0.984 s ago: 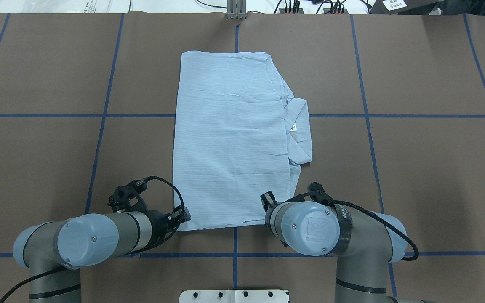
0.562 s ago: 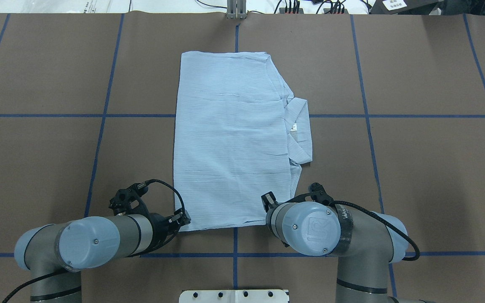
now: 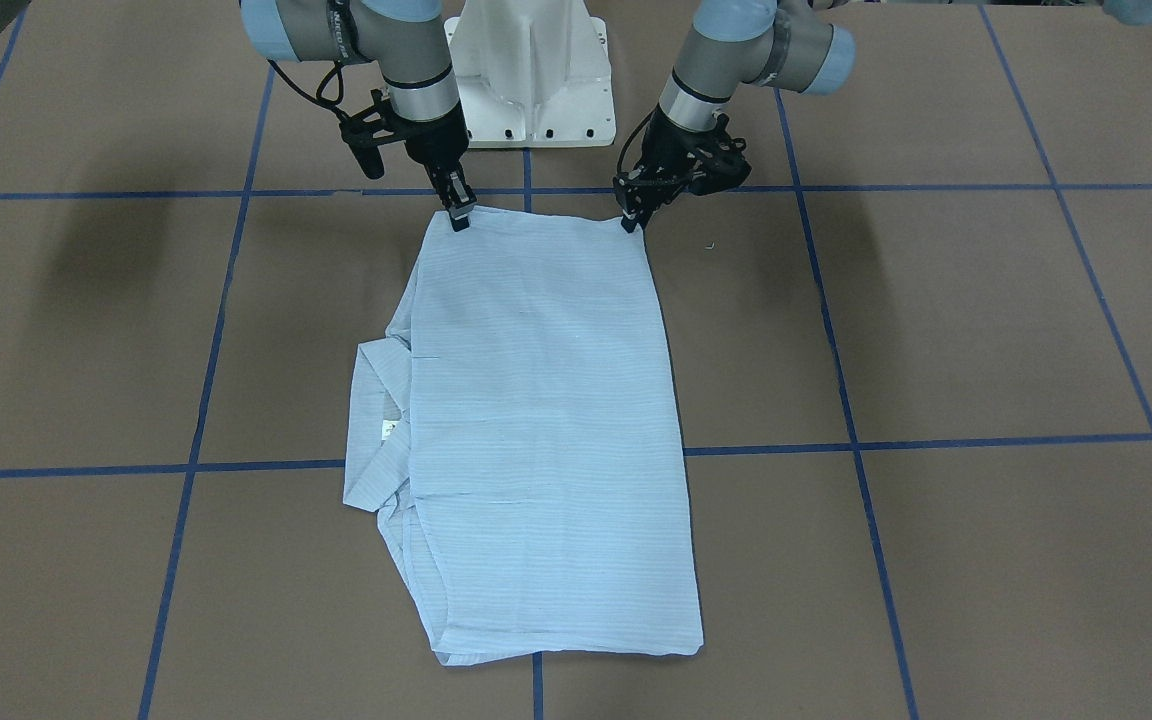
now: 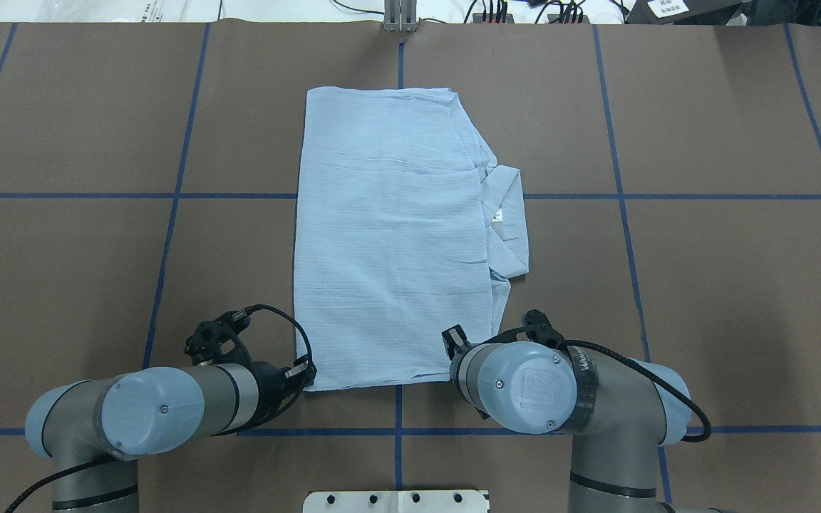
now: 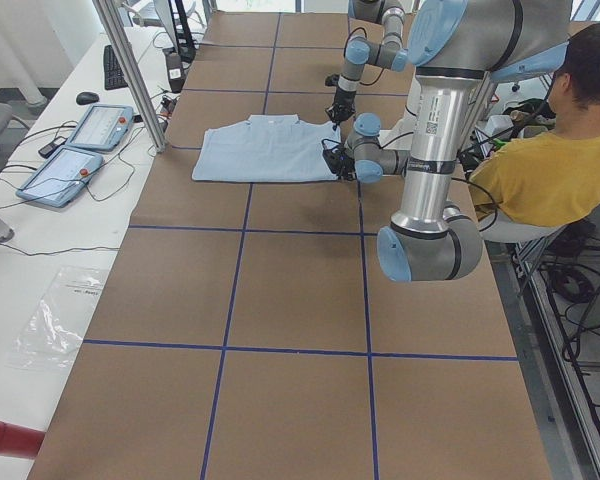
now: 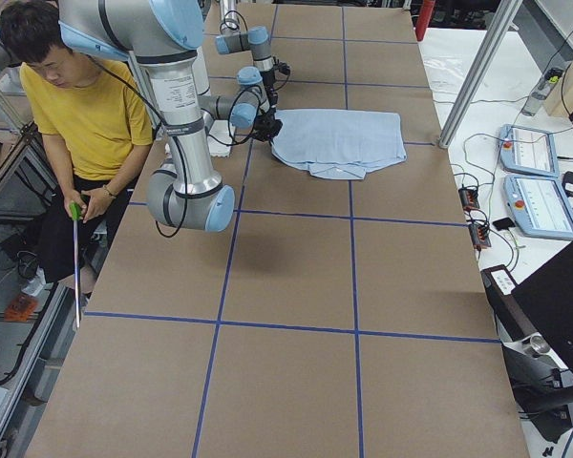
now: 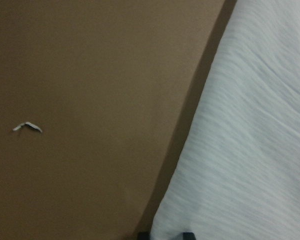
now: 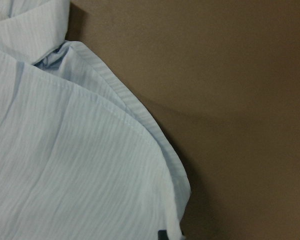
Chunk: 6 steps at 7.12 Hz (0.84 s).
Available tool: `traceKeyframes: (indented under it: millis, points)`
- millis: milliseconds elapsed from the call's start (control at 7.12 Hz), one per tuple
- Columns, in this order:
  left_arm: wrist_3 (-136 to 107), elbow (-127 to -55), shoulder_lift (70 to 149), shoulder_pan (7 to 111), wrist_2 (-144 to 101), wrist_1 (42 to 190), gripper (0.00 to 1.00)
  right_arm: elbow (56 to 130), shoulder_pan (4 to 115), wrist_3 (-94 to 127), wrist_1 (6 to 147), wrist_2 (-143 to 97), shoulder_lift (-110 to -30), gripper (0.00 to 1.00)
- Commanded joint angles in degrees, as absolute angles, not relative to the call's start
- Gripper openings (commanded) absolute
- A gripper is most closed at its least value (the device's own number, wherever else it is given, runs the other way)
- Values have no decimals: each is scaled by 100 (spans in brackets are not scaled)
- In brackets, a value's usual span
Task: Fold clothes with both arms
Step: 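Lower the left gripper to the near edge and grasp it with both grippers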
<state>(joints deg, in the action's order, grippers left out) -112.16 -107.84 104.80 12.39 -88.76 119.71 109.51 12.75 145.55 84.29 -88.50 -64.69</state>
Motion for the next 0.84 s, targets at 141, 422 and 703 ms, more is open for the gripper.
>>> traceKeyframes:
  millis: [141, 422, 703]
  points:
    - [-11267, -10933, 10485, 1239, -8886, 11979, 0, 10960, 1266, 14555, 8429, -8851, -6477, 0]
    - [-11652, -11650, 10329, 1239, -8903, 11979, 0, 11299, 1178, 14563, 8768, -8833, -6477, 0]
    - [-12084, -12887, 10108, 1239, -8921, 11657, 0, 12221, 1003, 14563, 9978, -8798, -6443, 0]
